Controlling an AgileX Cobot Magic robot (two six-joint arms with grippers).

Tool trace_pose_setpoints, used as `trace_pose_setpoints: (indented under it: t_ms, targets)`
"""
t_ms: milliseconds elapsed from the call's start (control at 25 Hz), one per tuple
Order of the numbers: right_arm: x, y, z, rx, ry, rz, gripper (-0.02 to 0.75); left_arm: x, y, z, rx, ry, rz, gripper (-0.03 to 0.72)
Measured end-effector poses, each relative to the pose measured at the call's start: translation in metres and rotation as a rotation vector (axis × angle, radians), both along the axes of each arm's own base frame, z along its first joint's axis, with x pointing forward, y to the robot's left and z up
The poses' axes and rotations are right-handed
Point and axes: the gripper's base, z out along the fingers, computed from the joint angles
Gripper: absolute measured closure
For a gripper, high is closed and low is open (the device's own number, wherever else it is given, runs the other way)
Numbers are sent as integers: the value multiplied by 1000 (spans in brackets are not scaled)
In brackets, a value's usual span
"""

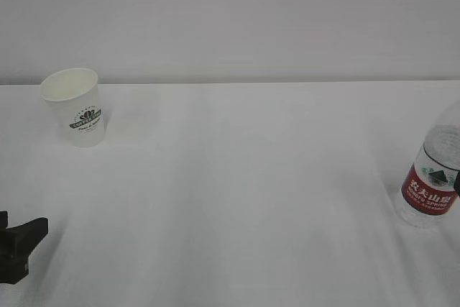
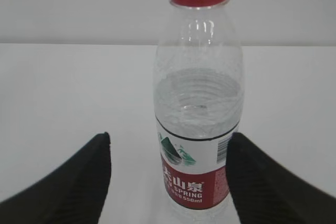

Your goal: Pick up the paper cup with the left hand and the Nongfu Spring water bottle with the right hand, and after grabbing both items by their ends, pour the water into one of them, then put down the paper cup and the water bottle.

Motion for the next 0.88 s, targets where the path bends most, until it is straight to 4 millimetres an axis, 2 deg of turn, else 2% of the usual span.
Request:
trace_pose_setpoints:
  t_ms: [320,600,880]
  targets:
    - [9,1,-14,-26,66,5,223,0,-1,0,-1,-2,-10,206]
    - [16,2,-18,-27,35,5,222,-1,-13,1,-11,-12,-158,222]
    - [18,5,-29,-7,115,23,223,-1,-15,2,-13,-15,-180,223]
